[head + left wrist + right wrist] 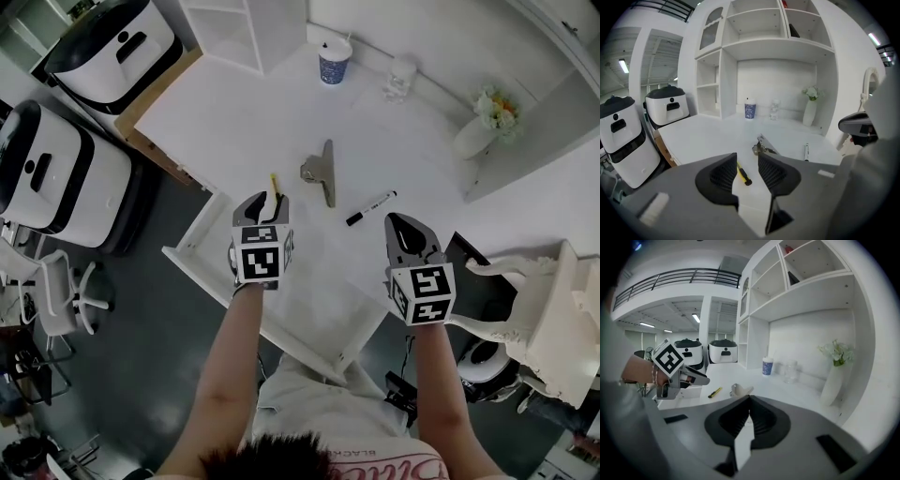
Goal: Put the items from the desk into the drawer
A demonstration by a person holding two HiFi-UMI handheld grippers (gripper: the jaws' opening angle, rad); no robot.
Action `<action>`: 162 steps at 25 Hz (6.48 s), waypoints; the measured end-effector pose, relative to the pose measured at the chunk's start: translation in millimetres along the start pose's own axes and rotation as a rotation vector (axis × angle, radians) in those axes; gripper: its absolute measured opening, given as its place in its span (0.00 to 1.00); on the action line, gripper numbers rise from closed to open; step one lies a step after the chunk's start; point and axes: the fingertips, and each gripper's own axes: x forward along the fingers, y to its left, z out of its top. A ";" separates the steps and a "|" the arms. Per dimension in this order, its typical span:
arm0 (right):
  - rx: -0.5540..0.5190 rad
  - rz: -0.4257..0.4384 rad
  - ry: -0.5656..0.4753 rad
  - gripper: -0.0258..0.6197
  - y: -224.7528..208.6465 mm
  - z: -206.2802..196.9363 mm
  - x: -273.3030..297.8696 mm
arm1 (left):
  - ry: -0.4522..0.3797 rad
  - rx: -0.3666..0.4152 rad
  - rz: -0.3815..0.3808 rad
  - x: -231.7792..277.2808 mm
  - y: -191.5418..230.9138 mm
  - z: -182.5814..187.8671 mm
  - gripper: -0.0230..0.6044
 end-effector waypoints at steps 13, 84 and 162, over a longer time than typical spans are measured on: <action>0.014 0.031 0.066 0.05 -13.8 -29.2 17.1 | 0.208 -0.089 0.099 65.7 9.2 -52.8 0.27; -0.059 -0.101 -0.254 0.05 31.2 89.6 -87.3 | -0.397 0.028 0.205 -179.9 85.7 77.2 0.15; -0.017 0.056 -0.012 0.05 69.4 25.6 -18.9 | 0.288 -0.272 0.185 -14.5 130.1 -131.7 0.32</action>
